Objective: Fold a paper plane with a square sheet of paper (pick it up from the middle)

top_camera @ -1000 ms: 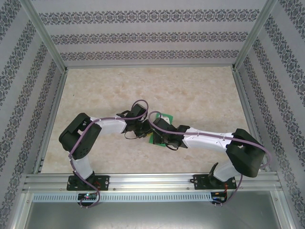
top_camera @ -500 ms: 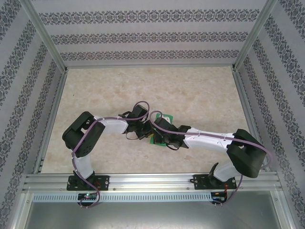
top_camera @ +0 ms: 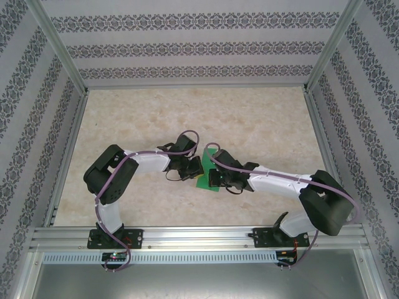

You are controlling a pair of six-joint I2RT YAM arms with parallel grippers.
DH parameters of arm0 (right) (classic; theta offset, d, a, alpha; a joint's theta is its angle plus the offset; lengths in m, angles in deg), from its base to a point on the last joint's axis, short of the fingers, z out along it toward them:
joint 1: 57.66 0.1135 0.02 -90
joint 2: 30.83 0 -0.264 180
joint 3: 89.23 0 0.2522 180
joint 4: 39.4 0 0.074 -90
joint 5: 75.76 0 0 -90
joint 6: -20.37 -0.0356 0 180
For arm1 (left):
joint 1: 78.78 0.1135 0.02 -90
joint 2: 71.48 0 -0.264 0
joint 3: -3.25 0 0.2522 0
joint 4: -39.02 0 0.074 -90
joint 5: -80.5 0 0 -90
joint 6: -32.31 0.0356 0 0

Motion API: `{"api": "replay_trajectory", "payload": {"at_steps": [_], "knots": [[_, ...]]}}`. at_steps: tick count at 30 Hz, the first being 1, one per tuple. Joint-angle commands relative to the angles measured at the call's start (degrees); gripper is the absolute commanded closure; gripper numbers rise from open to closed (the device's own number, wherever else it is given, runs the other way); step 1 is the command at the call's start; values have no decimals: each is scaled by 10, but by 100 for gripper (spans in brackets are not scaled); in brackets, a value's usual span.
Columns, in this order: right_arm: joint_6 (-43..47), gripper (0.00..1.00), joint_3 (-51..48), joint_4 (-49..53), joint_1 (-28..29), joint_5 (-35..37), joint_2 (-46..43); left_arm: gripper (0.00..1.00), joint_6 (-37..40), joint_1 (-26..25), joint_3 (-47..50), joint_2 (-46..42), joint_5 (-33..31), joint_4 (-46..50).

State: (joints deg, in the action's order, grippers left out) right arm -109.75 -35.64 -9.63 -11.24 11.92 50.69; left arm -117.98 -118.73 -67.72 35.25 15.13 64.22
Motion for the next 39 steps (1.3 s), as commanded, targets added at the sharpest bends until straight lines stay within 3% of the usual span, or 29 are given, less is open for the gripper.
{"api": "replay_trajectory", "payload": {"at_steps": [1,14,39], "knots": [[54,100,-5,-18,-32,-65,-19,100,22,-6,-1,32,-37,51],[210,98,18,17,-138,-210,42,100,46,-6,-27,44,-54,86],[297,98,85,64,-175,-149,118,100,66,-8,-49,55,-64,115]]}}
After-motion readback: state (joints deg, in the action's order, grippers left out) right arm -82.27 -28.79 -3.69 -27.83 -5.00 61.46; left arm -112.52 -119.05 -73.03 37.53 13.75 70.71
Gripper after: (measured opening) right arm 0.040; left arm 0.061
